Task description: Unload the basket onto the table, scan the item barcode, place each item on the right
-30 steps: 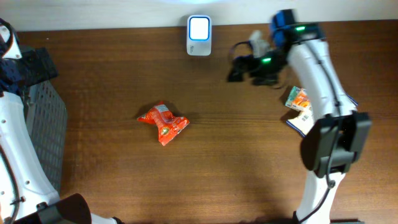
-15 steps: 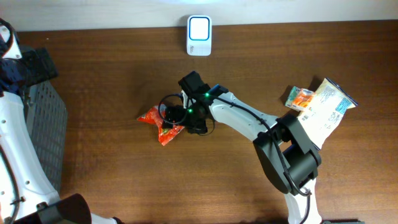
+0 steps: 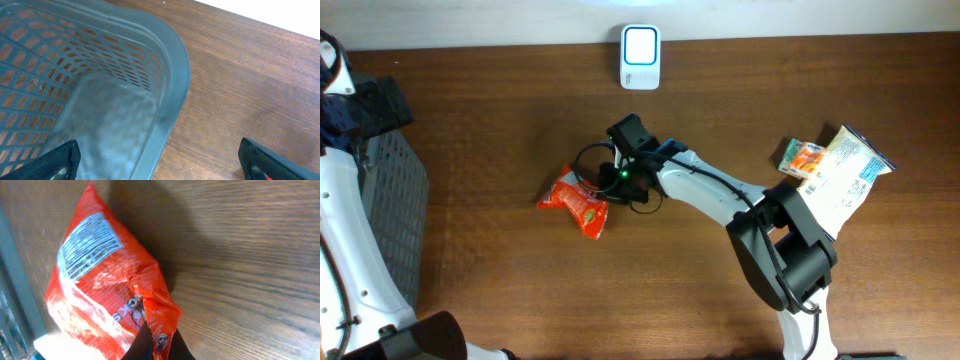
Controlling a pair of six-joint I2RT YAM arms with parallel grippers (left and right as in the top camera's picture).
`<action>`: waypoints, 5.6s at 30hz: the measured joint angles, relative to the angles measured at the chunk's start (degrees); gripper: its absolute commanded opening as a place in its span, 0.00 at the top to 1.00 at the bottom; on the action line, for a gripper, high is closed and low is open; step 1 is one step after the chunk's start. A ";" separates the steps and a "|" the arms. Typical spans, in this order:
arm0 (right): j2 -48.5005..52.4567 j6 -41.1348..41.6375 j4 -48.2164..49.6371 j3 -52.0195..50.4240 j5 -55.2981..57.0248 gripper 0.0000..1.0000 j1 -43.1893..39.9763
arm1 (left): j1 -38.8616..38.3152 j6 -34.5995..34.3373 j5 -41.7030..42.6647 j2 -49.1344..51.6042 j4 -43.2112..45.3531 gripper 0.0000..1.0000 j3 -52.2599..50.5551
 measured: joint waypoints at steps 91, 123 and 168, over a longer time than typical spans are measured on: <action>13.49 -102.57 37.92 22.77 54.36 0.96 -7.72 | 0.00 0.00 0.02 0.00 -0.04 0.01 0.00; -29.24 -38.77 -30.23 24.20 25.81 0.96 -22.75 | 0.00 -0.02 0.00 0.00 -0.04 0.01 0.00; -42.01 -39.47 -48.52 12.90 -2.62 0.01 -41.31 | 0.00 0.00 0.00 0.00 0.00 0.01 0.00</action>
